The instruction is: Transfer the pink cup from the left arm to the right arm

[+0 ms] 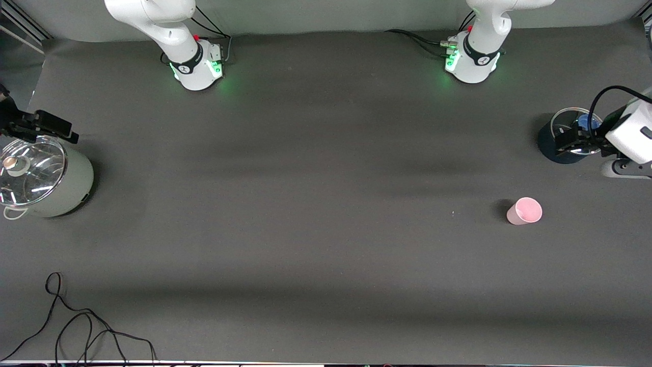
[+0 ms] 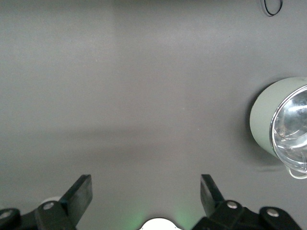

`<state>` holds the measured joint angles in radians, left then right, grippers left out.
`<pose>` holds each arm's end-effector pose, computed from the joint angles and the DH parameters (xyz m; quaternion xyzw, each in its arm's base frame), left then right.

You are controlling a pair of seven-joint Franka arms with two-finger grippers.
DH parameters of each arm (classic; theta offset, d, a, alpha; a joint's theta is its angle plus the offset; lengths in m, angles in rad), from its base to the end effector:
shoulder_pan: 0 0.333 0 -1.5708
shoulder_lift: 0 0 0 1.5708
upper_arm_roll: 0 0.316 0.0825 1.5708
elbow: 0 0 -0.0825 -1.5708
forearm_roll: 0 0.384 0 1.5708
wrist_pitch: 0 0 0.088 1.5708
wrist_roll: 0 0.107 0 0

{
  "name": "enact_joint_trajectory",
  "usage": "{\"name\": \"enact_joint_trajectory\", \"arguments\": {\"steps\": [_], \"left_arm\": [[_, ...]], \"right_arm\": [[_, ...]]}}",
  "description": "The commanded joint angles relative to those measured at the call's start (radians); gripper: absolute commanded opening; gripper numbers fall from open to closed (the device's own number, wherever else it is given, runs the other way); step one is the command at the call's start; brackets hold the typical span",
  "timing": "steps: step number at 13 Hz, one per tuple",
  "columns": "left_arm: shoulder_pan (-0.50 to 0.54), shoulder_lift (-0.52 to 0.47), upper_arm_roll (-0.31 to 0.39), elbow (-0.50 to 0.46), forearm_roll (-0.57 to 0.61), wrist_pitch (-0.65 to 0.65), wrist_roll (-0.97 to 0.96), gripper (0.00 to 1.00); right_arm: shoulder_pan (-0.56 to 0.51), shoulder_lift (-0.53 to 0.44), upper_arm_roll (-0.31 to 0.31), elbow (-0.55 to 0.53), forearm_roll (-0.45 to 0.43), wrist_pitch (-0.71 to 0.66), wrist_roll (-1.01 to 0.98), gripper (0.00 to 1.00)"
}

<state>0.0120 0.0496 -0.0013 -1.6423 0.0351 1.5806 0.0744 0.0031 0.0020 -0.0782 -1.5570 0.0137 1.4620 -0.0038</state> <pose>0.5647 0.0098 0.5640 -0.9978 0.0329 0.0563 0.0151 0.5419 -0.0391 0.6209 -0.9982 0.0352 0.0482 0.0087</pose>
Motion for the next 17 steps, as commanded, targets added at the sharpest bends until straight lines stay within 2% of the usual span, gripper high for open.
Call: {"name": "enact_joint_trajectory", "arguments": {"steps": [1, 4, 11, 17], "left_arm": [[0.023, 0.039, 0.000, -0.001, -0.003, 0.050, 0.028, 0.99], [0.039, 0.087, 0.000, -0.004, -0.003, 0.084, 0.080, 0.99], [0.144, 0.133, -0.002, -0.016, -0.053, 0.176, 0.568, 0.99], [0.293, 0.257, 0.000, -0.017, -0.246, 0.240, 1.042, 0.98]], "right_arm": [[0.005, 0.010, 0.002, 0.014, -0.003, 0.006, 0.007, 1.00], [0.005, 0.012, 0.002, 0.015, -0.003, 0.006, 0.007, 1.00], [0.005, 0.013, 0.002, 0.012, -0.004, 0.006, 0.005, 1.00], [0.005, 0.015, 0.002, 0.014, -0.004, 0.006, 0.005, 1.00]]}}
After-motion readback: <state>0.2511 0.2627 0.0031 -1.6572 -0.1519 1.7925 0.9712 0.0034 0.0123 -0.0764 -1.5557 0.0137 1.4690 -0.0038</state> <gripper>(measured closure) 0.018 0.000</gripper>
